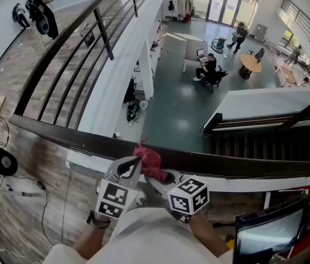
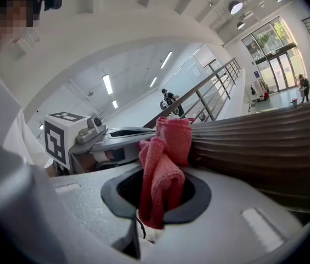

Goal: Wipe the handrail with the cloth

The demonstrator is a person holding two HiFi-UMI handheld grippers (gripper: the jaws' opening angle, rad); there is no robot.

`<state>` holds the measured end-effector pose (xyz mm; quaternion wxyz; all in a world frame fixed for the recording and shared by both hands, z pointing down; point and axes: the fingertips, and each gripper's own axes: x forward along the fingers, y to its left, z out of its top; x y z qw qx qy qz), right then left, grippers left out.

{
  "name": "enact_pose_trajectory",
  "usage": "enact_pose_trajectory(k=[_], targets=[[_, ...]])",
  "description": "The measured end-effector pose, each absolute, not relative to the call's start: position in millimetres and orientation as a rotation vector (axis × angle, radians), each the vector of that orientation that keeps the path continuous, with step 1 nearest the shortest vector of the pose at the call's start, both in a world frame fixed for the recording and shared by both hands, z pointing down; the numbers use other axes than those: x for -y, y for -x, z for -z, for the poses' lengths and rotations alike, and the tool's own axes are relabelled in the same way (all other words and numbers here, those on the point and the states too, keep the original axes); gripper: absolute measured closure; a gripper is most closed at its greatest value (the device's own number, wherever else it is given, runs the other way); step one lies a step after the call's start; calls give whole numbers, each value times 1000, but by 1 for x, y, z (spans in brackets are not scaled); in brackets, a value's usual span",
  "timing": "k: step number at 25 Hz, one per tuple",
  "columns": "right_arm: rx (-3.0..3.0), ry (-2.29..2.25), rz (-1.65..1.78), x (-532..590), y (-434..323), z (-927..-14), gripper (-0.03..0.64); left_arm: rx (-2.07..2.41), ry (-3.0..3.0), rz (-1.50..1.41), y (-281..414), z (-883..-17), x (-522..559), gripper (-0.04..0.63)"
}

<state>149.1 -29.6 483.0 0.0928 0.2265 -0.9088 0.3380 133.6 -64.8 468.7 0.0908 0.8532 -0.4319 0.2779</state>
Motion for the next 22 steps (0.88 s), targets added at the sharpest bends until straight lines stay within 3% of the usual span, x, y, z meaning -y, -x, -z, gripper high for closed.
enact_pose_trajectory(k=[22], targets=[[2703, -679, -1050, 28, -171, -485, 555, 1187, -2573, -778, -158, -469, 66, 592]])
